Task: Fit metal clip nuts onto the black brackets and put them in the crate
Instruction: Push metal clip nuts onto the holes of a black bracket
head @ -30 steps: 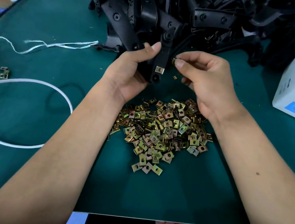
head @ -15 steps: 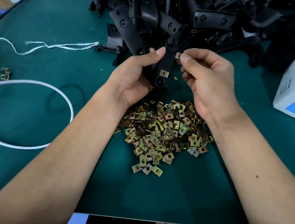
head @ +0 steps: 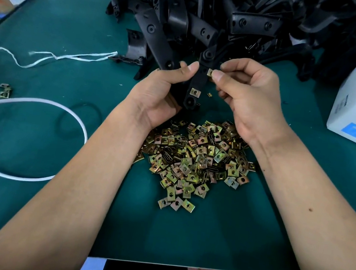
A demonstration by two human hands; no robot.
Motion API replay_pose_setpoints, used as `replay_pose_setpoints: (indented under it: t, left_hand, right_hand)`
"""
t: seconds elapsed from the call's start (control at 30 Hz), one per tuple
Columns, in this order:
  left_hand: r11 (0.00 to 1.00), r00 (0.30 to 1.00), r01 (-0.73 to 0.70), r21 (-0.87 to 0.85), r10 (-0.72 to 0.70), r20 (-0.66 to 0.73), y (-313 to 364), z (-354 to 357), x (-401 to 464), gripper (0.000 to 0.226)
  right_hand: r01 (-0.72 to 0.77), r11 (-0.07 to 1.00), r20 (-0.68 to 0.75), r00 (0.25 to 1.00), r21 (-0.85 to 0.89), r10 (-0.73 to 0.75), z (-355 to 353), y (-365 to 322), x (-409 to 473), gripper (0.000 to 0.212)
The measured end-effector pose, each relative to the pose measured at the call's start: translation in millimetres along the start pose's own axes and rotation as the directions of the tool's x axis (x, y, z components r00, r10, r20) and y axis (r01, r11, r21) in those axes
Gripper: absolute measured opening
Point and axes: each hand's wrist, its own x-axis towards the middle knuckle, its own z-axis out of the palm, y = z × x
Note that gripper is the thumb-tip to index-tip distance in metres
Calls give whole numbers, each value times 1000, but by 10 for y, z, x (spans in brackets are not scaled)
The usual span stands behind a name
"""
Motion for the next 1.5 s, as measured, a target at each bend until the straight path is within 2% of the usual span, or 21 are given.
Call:
replay_pose_setpoints:
  t: [0.47,0.57,0.77,0.83,0.97,1.13,1.2,1.27,1.33,1.43,1.5]
  left_hand:
    - [1000,1000,-4,5,4,30,15,44,-56,8]
    - [997,999,-5,82,1,49,-2,52,-62,19]
    - [996,998,-5,85,-1,70,-27,82,-82,28]
    - [995,999,-12,94,8,47,-49,105,-83,21]
    - [994,999,-39,100,40,-2,-69,134,-54,28]
    - [990,997,-74,117,73,17,-64,143,-66,17]
    - [991,995,-96,90,93,29,-83,165,-62,9]
    - [993,995,-100,62,99,21,-82,179,-59,11]
    - [994,995,-100,43,100,-1,-82,168,-39,17]
    - [994,993,-108,34,109,-38,-98,149,-19,23]
    - [992,990,-124,16,125,-59,-110,156,-19,26]
  right_hand:
    - [-26,995,73,997,94,19,11,-48,-42,30]
    - [-28,997,88,996,75,21,25,-44,-52,33]
    - [-35,994,103,994,103,24,14,-31,-41,32]
    - [-48,993,104,994,109,36,1,-28,-31,31]
    - [-98,986,116,990,136,82,-38,-35,-20,29]
    - [-1,995,79,997,102,-7,-37,-71,-27,23]
    - [3,987,76,997,163,-16,-40,-96,-11,15]
    - [-50,970,97,995,238,28,-54,-115,7,7]
    - [-81,979,90,994,188,65,-78,-106,27,17]
    - [-59,997,63,996,-51,62,-93,-42,24,28]
    - [-46,990,69,996,-134,56,-73,-14,15,29]
